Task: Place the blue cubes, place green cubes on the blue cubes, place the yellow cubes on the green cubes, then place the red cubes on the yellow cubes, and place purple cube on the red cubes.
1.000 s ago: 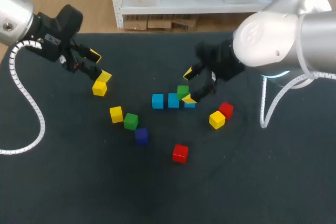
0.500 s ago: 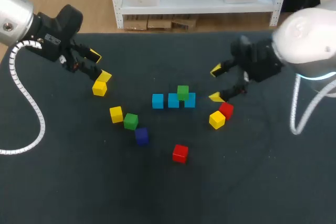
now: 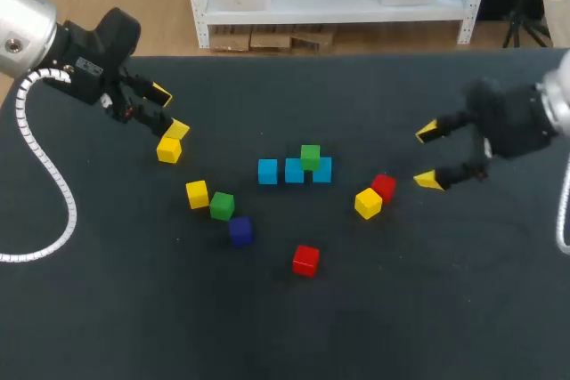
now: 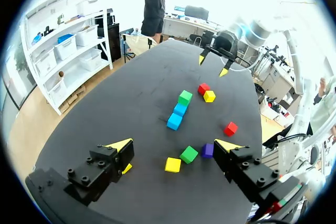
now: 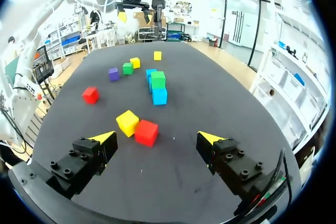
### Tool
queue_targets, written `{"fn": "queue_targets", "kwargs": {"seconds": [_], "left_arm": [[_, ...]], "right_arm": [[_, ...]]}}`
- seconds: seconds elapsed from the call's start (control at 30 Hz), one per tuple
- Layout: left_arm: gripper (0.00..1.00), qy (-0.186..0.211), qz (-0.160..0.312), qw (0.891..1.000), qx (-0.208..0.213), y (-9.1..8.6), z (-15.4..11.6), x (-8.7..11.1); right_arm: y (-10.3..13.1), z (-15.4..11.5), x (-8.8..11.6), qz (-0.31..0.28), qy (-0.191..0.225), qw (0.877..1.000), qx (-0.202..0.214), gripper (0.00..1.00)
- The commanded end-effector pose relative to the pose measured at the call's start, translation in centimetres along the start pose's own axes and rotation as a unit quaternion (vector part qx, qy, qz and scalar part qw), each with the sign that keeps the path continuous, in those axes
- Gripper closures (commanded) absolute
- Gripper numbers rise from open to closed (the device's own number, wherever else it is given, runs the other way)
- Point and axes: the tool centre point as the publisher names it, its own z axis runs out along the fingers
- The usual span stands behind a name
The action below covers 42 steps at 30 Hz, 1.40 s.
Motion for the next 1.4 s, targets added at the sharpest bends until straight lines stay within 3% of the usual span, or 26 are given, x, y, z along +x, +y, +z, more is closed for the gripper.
{"fn": "queue_targets", "kwargs": {"seconds": [0.03,0.4,0.9,1.17,1.3,1.4], "left_arm": [[0.0,-0.003,0.001,1.0,0.0,0.0,0.0,0.2],[0.0,-0.003,0.001,1.0,0.0,0.0,0.0,0.2],[0.0,-0.003,0.001,1.0,0.0,0.0,0.0,0.2],[0.0,-0.003,0.001,1.0,0.0,0.0,0.0,0.2],[0.0,0.018,0.074,0.997,0.011,-0.4,0.2,1.1],[0.0,0.066,0.141,0.988,0.02,-1.1,0.8,1.4]], "right_arm": [[0.7,-1.8,1.1,0.0,-0.015,1.0,0.006,0.0],[0.8,-2.9,2.2,-0.009,-0.044,0.999,0.006,0.0],[0.8,-3.5,2.0,-0.059,-0.014,0.998,-0.01,0.0],[0.9,-3.5,2.0,-0.056,-0.007,0.998,-0.007,0.0],[0.9,-3.5,2.0,-0.056,-0.007,0.998,-0.007,0.0],[0.9,-3.5,2.0,-0.056,-0.007,0.998,-0.007,0.0]]}}
